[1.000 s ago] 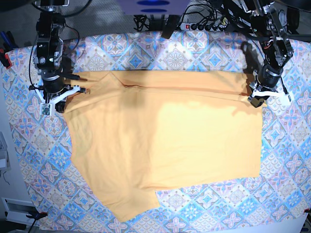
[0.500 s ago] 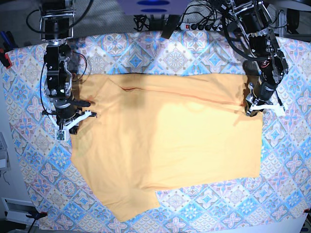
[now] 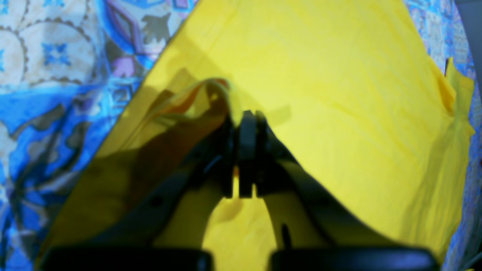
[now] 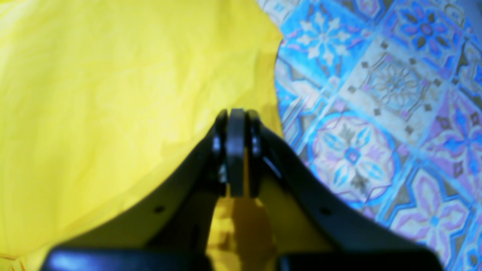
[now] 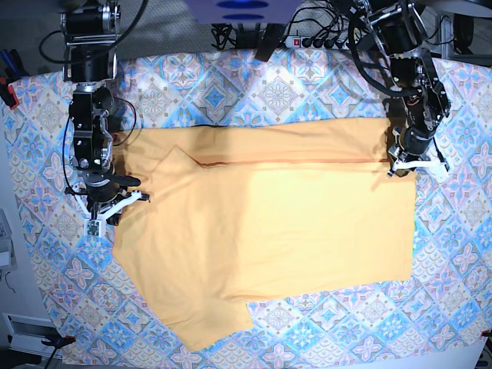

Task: Fold the T-shirt properly
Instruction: 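Slide the right gripper along the shirt side toward the hem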

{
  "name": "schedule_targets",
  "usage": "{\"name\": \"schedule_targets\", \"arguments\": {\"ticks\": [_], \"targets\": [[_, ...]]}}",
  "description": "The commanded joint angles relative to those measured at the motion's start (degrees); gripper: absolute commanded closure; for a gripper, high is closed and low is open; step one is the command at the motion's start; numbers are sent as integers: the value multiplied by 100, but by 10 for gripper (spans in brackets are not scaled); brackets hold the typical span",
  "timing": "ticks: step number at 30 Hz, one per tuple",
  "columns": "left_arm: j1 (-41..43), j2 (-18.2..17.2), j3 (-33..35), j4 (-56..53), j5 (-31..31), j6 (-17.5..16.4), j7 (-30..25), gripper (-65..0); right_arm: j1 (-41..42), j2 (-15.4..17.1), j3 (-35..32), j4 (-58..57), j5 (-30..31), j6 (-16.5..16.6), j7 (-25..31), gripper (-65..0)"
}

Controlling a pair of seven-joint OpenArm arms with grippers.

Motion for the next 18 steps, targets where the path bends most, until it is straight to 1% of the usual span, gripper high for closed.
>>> {"name": "schedule_targets", "arguments": {"ticks": [1, 7, 10, 14, 15, 18], "targets": [[-58, -60, -5, 54, -36, -47, -84, 0, 217, 13, -22, 80, 19, -5, 167, -1], [-58, -60, -5, 54, -36, -47, -84, 0, 525, -22, -400, -262, -7, -5, 211, 0], [-58, -60, -5, 54, -36, -47, -84, 0, 560, -31, -602, -526, -7, -5, 554, -2], [-58, -60, -5, 45, -36, -47, -75, 0, 542, -31, -611, -790, -7, -14, 896, -5], [-58, -60, -5, 45, -36, -47, -75, -2, 533, -31, -611, -816, -7, -14, 949, -13], [-58, -60, -5, 45, -28, -29, -40, -56, 481, -31, -611, -816, -7, -32, 1011, -64]]}}
